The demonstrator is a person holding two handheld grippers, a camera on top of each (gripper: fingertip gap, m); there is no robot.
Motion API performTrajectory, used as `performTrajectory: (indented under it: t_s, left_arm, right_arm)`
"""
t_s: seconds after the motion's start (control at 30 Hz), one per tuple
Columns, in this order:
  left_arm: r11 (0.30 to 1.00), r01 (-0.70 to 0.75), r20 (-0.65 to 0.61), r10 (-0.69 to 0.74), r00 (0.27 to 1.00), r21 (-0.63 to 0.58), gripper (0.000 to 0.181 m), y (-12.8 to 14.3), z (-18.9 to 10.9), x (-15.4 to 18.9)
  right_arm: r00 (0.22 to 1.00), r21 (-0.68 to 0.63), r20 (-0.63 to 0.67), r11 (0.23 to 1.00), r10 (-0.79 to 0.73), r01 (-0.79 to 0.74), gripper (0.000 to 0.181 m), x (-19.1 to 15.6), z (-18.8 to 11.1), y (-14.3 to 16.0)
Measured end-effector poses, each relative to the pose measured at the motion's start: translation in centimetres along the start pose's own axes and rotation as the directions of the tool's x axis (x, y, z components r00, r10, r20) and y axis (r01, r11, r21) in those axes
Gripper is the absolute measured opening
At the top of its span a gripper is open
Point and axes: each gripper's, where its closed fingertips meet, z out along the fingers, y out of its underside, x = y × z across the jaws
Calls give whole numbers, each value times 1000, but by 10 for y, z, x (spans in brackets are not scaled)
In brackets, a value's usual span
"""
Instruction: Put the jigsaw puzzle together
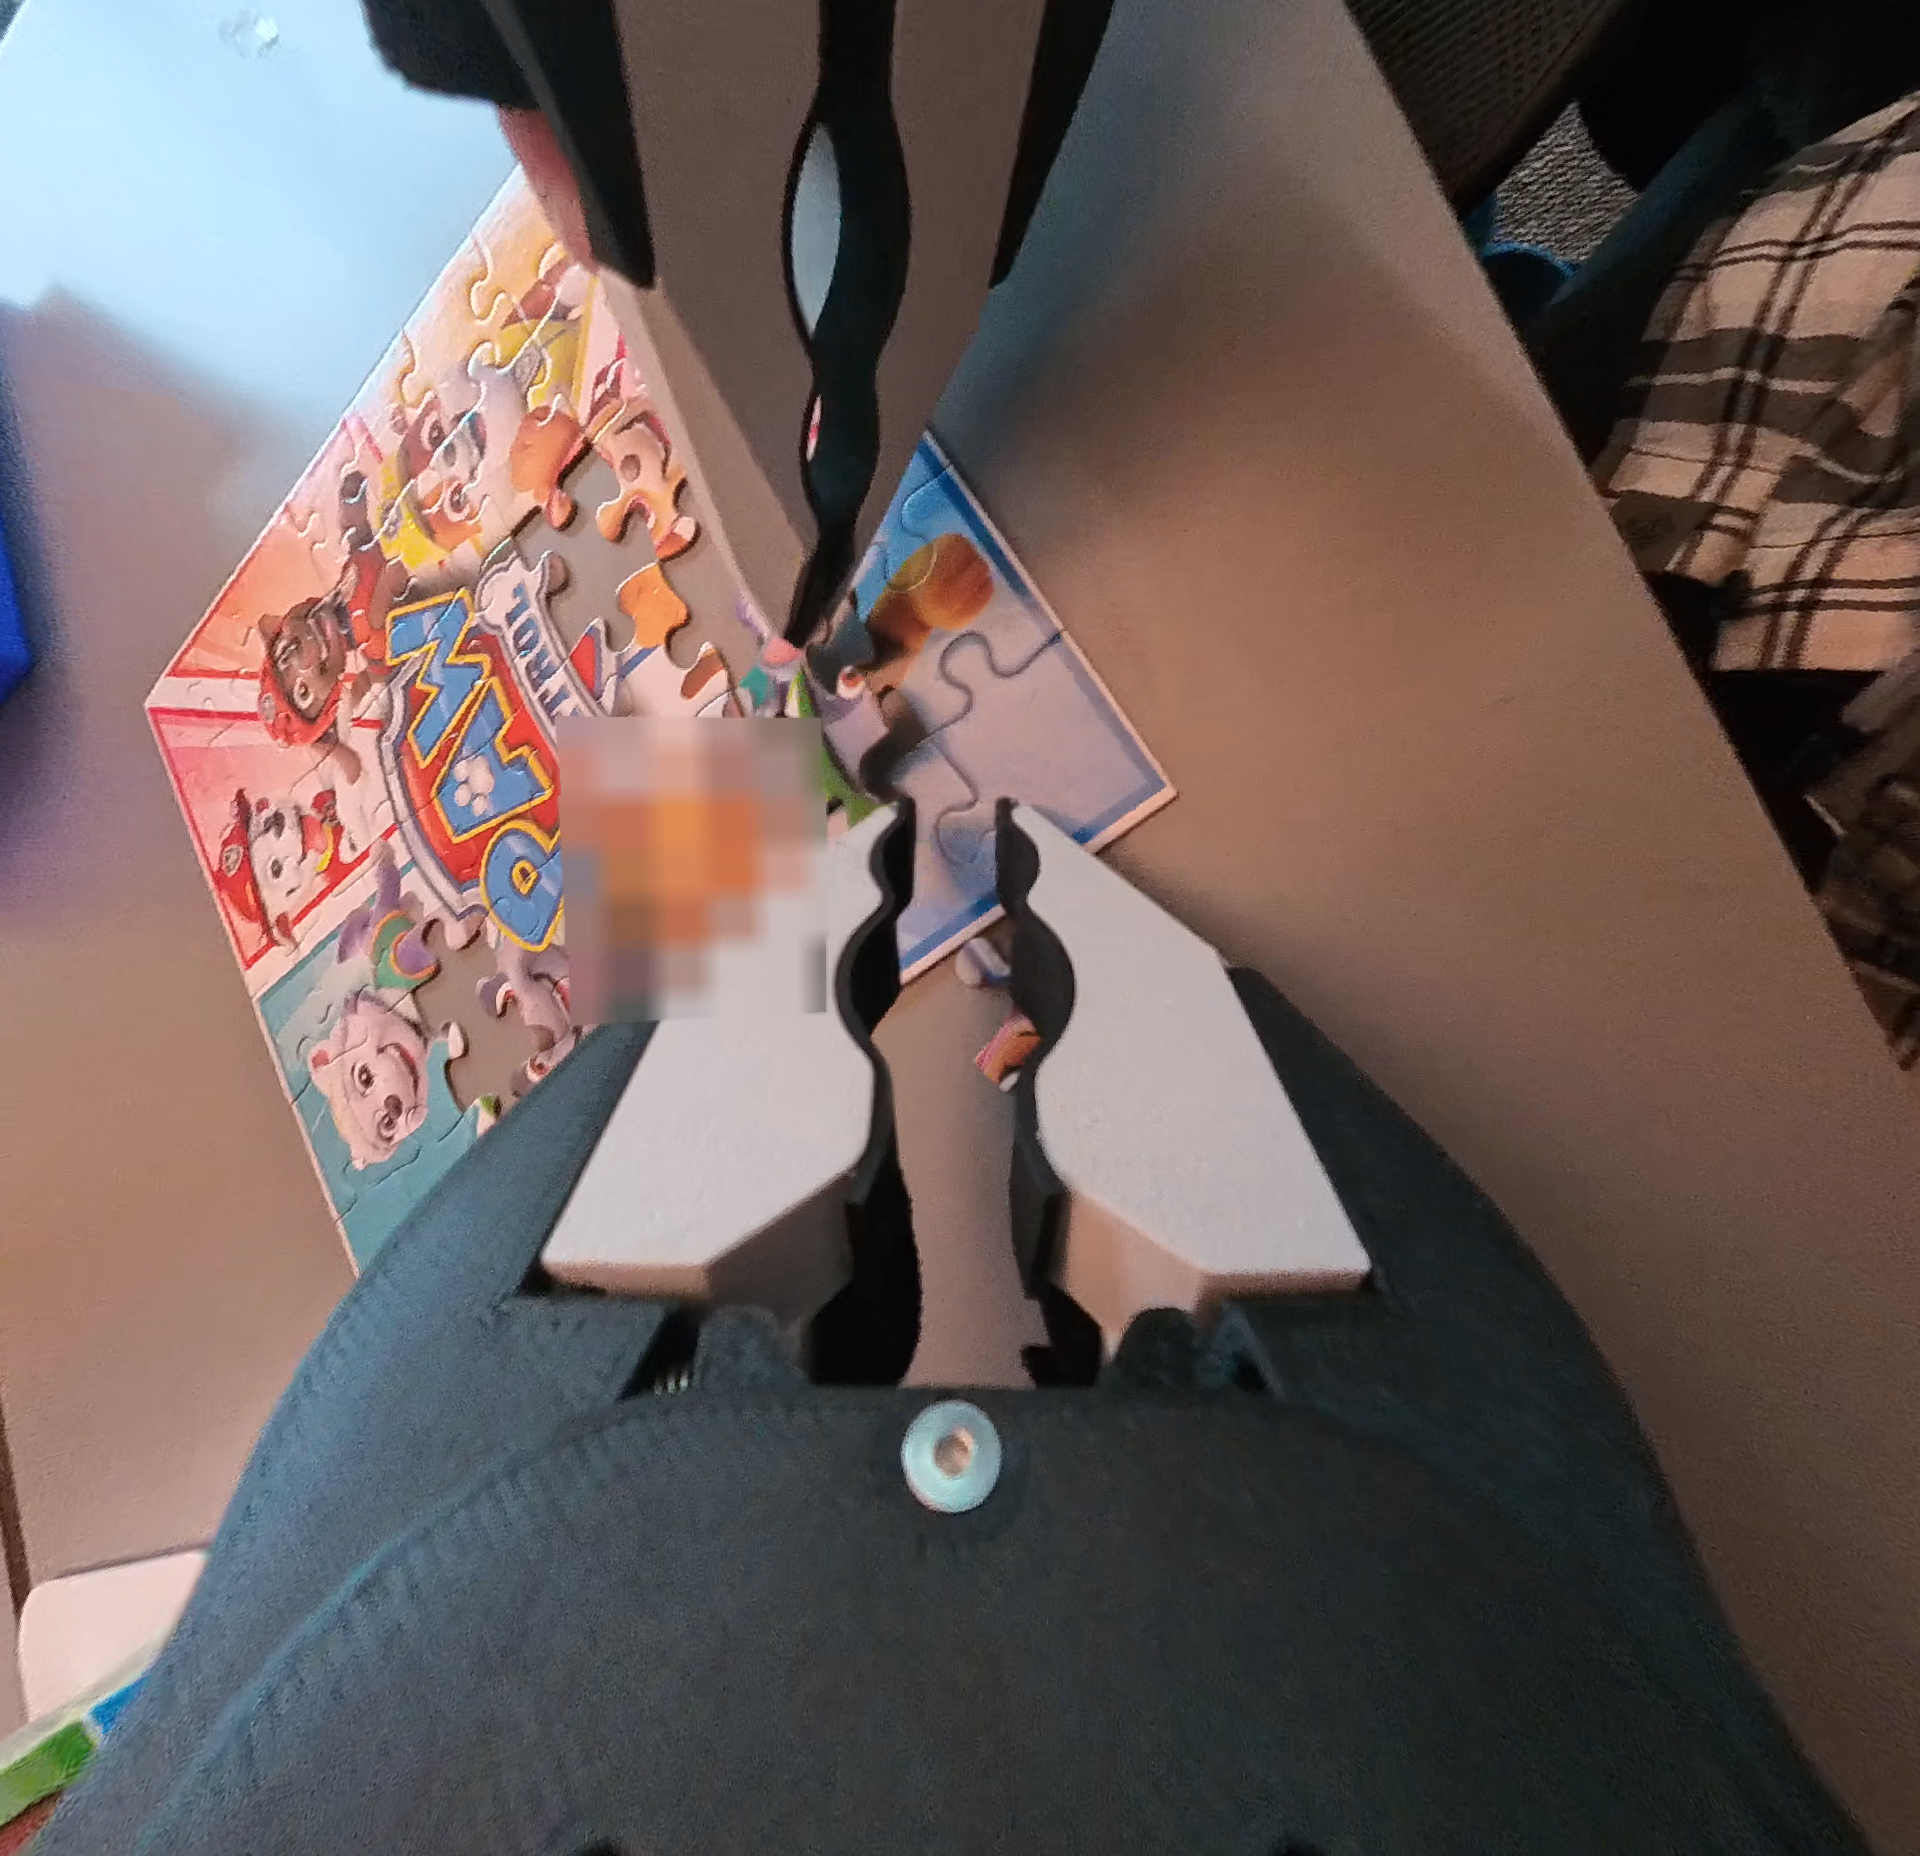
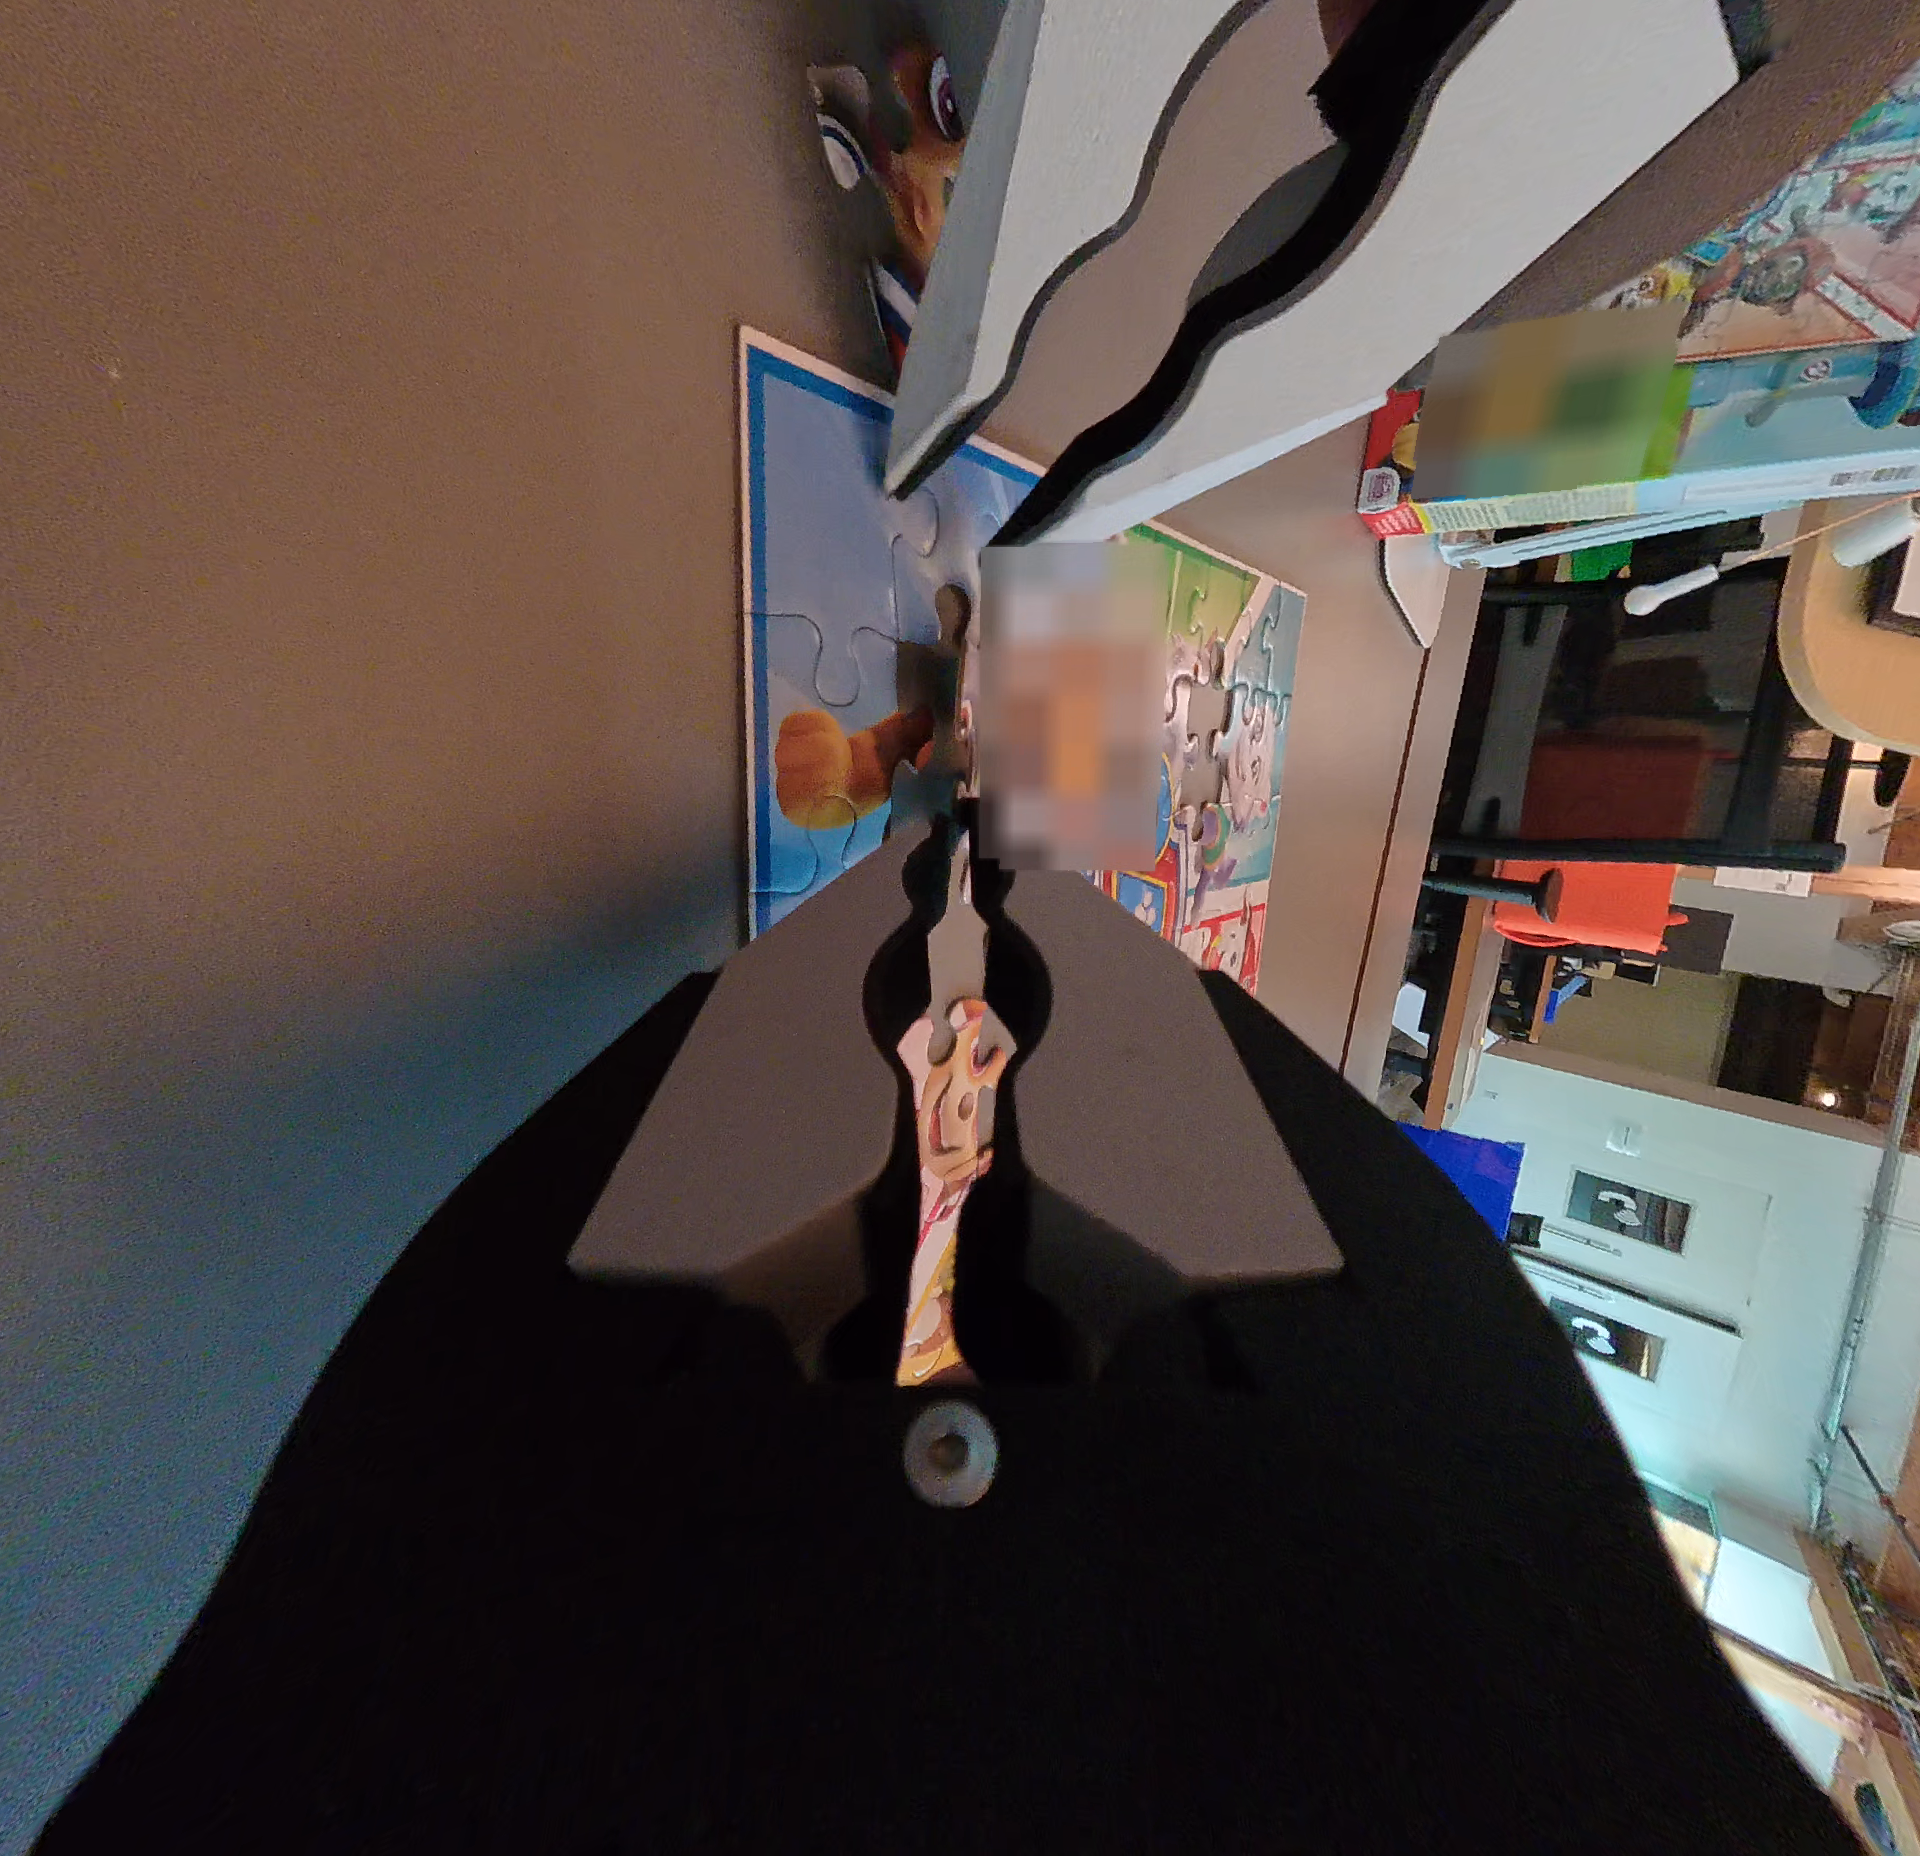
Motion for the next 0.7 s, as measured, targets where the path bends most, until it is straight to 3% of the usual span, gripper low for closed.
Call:
performTrajectory:
  t_s: [0.2, 0.47, 0.7]
  left_arm:
    - [999, 29, -29, -29, 999, 13, 12, -4, 2, 3]
    - [994, 103, -52, -100, 994, 47, 32, -6, 0, 0]
    - [978, 200, -118, -193, 974, 55, 34, -5, 2, 1]
  right_arm:
    - [998, -3, 56, 1000, -17, 17, 3, -4, 2, 0]
    - [996, -5, 84, 1000, -11, 12, 5, -4, 3, 0]
    - [993, 0, 112, 1000, 30, -30, 9, -1, 3, 1]
